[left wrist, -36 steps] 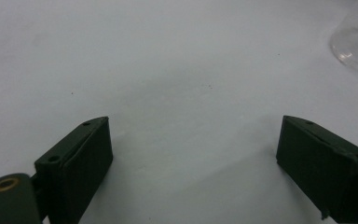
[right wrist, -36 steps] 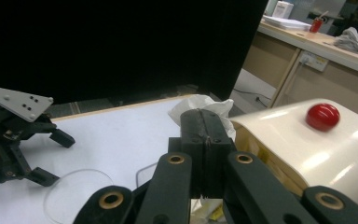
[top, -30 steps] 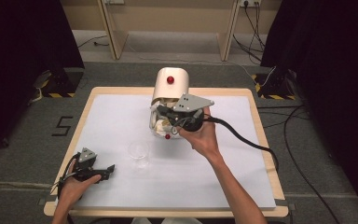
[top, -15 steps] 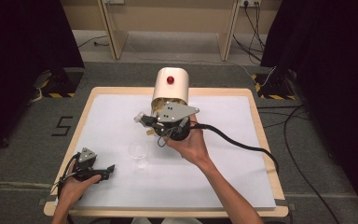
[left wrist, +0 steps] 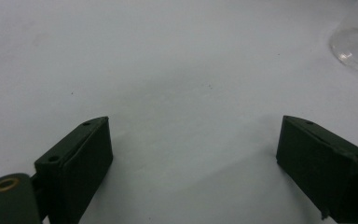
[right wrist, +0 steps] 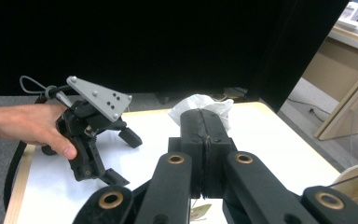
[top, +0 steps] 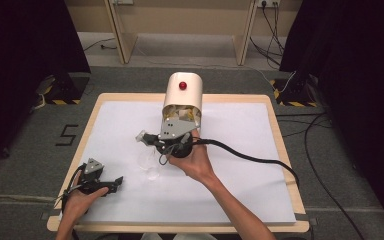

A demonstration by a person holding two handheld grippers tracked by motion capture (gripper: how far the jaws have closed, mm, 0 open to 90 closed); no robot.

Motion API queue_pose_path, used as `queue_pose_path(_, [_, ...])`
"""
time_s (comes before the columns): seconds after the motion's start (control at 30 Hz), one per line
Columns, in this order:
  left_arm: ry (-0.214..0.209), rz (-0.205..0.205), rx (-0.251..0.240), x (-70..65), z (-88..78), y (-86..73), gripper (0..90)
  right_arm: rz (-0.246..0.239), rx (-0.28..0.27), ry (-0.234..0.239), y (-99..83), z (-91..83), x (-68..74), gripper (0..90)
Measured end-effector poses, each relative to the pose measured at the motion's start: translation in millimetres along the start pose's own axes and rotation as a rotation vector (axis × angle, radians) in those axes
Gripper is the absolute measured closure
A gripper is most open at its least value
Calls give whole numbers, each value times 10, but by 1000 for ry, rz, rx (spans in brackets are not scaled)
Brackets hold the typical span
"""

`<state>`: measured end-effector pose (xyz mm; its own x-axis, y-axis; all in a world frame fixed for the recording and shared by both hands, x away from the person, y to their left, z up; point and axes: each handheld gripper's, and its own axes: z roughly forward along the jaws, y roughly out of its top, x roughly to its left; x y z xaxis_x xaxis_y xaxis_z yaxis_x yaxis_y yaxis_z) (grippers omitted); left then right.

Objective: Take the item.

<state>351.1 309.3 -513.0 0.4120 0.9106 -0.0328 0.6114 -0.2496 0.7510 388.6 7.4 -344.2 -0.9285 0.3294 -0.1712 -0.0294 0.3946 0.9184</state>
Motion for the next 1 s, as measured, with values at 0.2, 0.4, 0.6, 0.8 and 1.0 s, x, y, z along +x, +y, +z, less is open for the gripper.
queue_pose_path(0.2, [-1, 0, 0, 0, 0, 0, 94, -2, 19, 2, -87, 114, 56, 900])
queue_pose_path(0.4, [-1, 0, 0, 0, -1, 0, 94, -13, 50, -5, -168, 200, 96, 900])
queue_pose_path(0.6, [-1, 0, 0, 0, 0, 0, 94, -25, 90, -4, -256, 278, 134, 900])
queue_pose_path(0.8, [-1, 0, 0, 0, 0, 0, 94, -32, 117, -1, -329, 340, 159, 899])
queue_pose_path(1.0, [0, -1, 0, -1, 0, 0, 94, -26, 140, -2, -398, 384, 171, 899])
